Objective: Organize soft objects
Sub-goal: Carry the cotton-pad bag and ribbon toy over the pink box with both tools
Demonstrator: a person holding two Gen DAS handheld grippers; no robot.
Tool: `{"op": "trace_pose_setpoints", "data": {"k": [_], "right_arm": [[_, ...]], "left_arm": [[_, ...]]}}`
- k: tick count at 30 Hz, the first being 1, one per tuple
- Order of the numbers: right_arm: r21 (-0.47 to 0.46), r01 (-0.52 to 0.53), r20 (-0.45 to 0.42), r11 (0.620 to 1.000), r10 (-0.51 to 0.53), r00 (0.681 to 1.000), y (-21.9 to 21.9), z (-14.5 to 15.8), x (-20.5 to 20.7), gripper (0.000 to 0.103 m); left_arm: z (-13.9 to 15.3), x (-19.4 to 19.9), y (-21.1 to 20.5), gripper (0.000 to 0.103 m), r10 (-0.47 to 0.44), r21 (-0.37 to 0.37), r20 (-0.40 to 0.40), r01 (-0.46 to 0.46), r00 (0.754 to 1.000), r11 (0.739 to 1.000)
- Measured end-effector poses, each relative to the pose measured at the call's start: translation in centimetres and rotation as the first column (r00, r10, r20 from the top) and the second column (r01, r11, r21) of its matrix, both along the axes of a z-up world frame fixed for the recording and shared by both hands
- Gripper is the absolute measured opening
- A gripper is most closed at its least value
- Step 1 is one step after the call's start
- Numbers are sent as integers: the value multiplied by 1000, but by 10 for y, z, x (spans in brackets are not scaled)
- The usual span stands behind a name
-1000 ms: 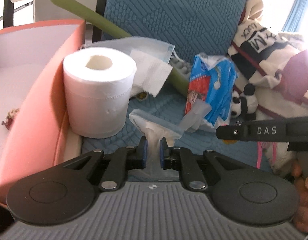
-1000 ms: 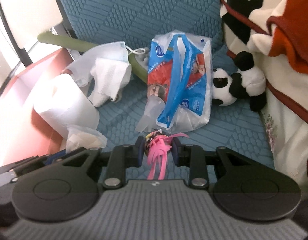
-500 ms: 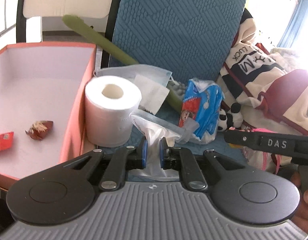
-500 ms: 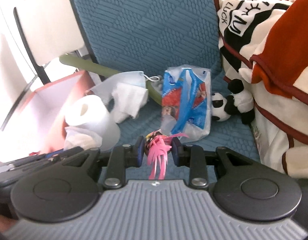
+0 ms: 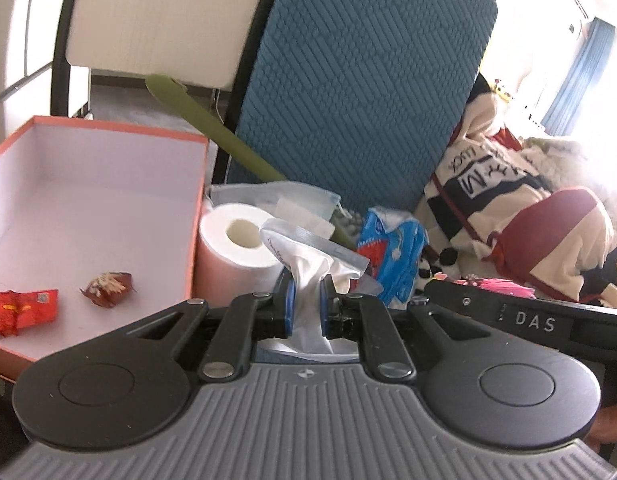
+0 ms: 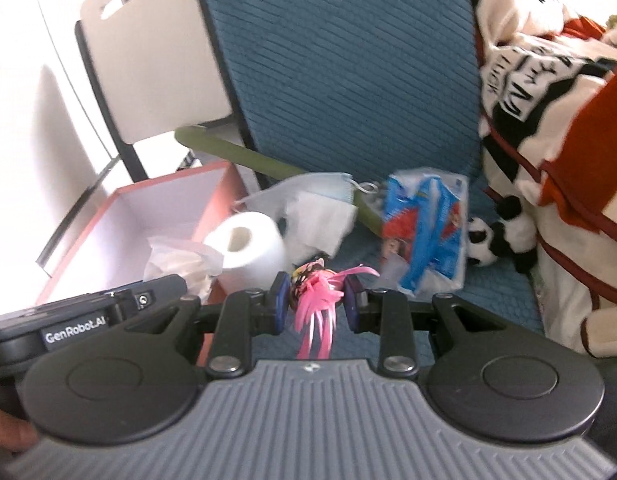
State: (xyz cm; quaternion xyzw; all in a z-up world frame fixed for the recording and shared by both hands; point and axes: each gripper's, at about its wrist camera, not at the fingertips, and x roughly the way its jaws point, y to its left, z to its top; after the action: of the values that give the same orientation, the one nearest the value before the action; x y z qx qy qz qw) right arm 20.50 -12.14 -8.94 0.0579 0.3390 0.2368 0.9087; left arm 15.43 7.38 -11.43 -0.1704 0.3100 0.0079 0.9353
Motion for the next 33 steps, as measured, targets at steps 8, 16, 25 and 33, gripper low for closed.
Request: {"op": "trace_pose_setpoints", "data": {"k": [8, 16, 25, 33], "right_arm": [[9, -71, 40, 997, 71, 997, 40, 15, -16, 32], [6, -159, 79, 987, 158, 984, 90, 34, -31, 32], [-42, -263, 87, 964, 266, 960, 155, 37, -49, 32], [-60, -317, 55, 947, 320, 946, 203, 30, -48, 32]], "left_arm": [[18, -24, 38, 14, 57, -10, 28, -57, 998, 998], [33, -51, 82, 14, 119, -9, 56, -119, 991, 993], [30, -83, 136, 14, 211, -23, 49, -211, 976, 977], [23, -94, 181, 14, 271, -13, 3, -271, 963, 963]]}}
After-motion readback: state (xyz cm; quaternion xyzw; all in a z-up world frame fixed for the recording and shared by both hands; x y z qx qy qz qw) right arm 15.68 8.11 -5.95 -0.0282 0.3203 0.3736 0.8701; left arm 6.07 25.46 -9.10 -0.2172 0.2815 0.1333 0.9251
